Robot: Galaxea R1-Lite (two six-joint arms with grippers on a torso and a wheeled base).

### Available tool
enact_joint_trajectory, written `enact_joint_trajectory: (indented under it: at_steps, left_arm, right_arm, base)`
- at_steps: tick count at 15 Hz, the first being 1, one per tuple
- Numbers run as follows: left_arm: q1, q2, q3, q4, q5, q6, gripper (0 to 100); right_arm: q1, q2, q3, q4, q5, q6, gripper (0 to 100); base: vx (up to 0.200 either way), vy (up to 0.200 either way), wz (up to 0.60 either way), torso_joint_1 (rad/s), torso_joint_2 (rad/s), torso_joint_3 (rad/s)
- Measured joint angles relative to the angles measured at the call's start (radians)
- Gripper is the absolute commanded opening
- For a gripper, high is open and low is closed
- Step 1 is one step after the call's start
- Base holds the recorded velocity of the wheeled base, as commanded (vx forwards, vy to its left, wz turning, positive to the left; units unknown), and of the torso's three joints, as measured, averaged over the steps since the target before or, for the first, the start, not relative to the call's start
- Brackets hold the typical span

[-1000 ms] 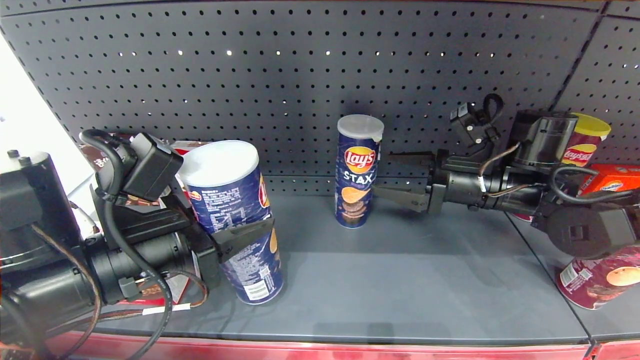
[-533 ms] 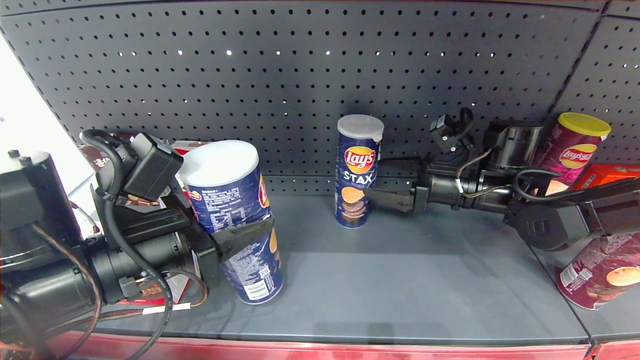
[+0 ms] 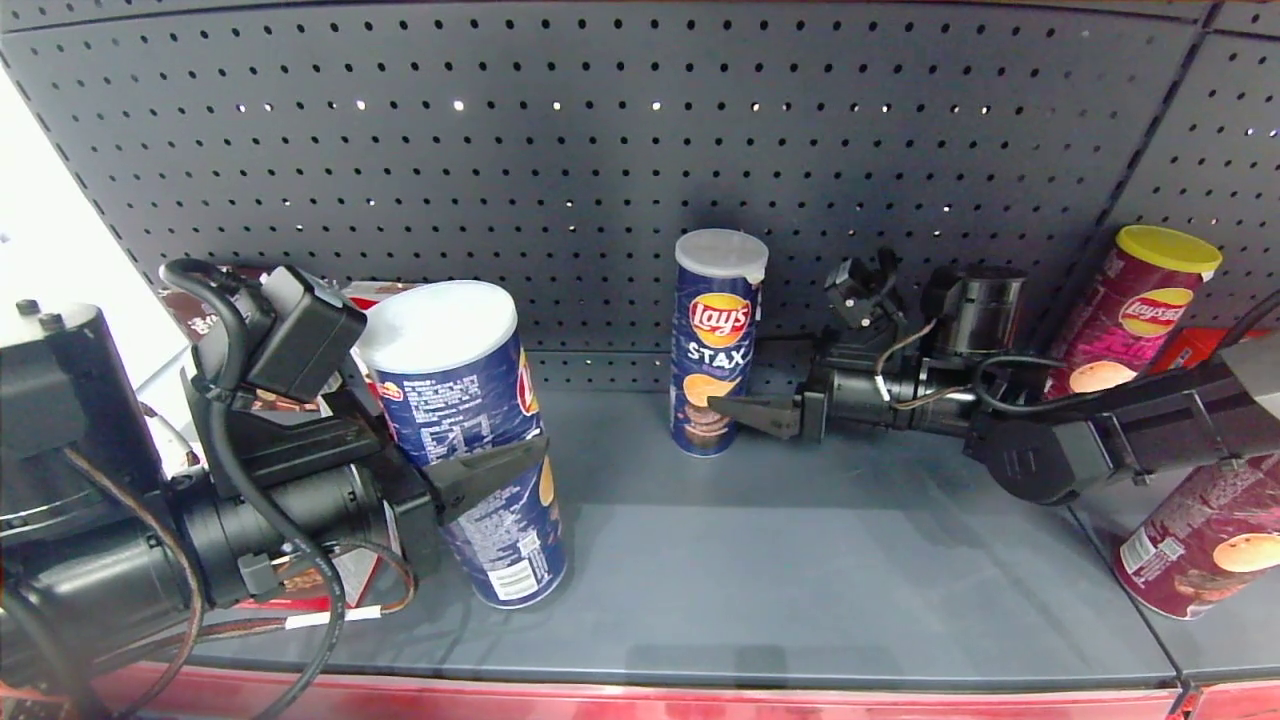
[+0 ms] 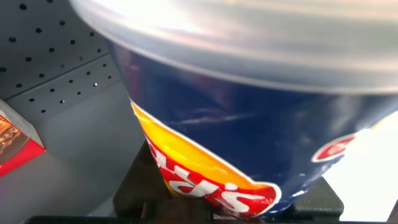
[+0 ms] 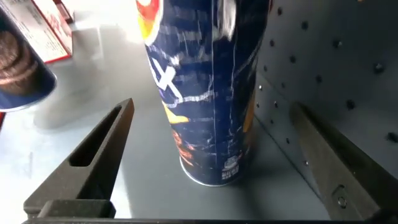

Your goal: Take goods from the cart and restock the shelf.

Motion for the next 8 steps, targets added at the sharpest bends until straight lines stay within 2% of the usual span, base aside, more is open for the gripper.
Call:
enact_joint_trajectory:
  at_steps: [8]
  left_arm:
    - [0.000,0.000,0.001,0.000,0.001,0.000,0]
  right_arm:
    - [0.013,0.073,-0.049,-0.008,0.001,-0.010,100]
  base:
    - [0.000,0.000,0.00,0.000,0.00,0.000]
